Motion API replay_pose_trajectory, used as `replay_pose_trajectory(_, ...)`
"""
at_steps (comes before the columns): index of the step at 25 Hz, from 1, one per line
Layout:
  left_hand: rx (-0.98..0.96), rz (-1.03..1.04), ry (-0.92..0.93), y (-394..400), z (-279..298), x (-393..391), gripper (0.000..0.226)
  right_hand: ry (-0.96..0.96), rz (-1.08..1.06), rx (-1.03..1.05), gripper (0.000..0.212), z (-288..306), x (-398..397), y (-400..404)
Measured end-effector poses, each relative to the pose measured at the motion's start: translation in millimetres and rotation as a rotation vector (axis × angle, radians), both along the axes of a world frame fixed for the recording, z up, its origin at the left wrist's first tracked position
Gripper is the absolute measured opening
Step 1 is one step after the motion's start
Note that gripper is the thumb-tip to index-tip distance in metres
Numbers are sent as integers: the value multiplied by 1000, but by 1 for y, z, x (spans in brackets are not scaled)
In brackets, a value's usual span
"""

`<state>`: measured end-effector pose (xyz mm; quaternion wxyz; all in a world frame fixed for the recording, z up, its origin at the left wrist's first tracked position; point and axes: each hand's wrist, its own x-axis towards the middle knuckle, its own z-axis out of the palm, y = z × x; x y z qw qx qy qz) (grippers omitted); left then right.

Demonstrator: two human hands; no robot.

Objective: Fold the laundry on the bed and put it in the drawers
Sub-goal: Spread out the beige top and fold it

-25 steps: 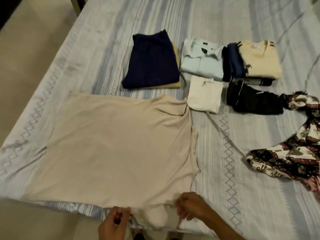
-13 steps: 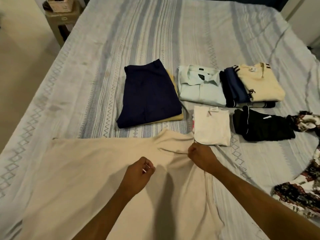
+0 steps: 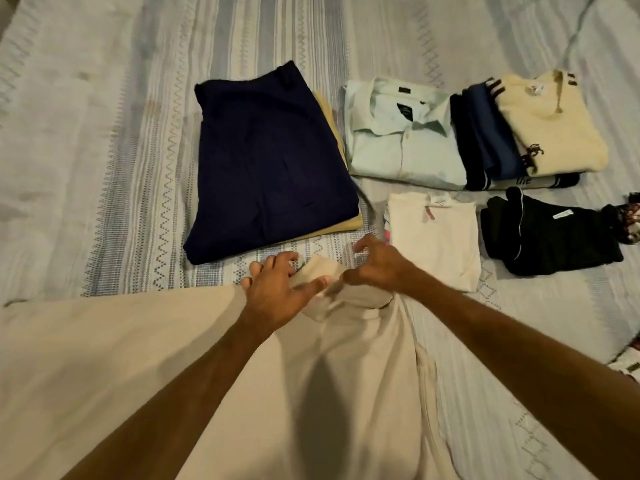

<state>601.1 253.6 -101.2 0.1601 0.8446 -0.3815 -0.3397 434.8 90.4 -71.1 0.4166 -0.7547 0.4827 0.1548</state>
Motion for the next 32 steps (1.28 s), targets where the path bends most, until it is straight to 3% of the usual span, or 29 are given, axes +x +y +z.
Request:
replay_pose_trajectory(3, 55, -89, 121, -26, 10, 5, 53, 105, 128, 259, 21, 29, 2, -41)
replay_pose_trajectory(5, 19, -69, 289, -40, 17, 14, 37, 53, 187, 276, 16, 40, 4, -54)
replay_pose_trajectory(7, -32, -37, 366, -50, 22, 30, 28, -87, 212, 135, 19, 41, 9, -57)
replay_pose_trajectory(10, -130, 37, 362, -47, 20, 46, 17, -215, 245, -263, 36, 23, 11, -52)
replay_pose_trajectory(12, -226, 75, 294, -39, 15, 42, 12, -244, 223, -365, 42, 7, 10, -45)
replay_pose_trajectory(16, -389, 116, 122, -31, 11, 33, 13, -245, 136, -399, 46, -8, 9, -32)
replay_pose_trajectory(20, -324, 158, 187, -26, 13, 45, 6, -200, 82, -444, 43, -8, 14, -22)
replay_pose_trajectory(25, -345, -25, 193, 16, 31, 90, 17, -73, 63, -668, 58, -5, 18, 6)
replay_pose_trajectory(28, -202, -151, 93, 69, 29, 132, 23, -24, -56, -528, 79, -12, 10, 21)
replay_pose_trajectory(32, 38, -311, -236, 143, 22, 179, 45, 156, -38, -361, 93, -16, 8, 15)
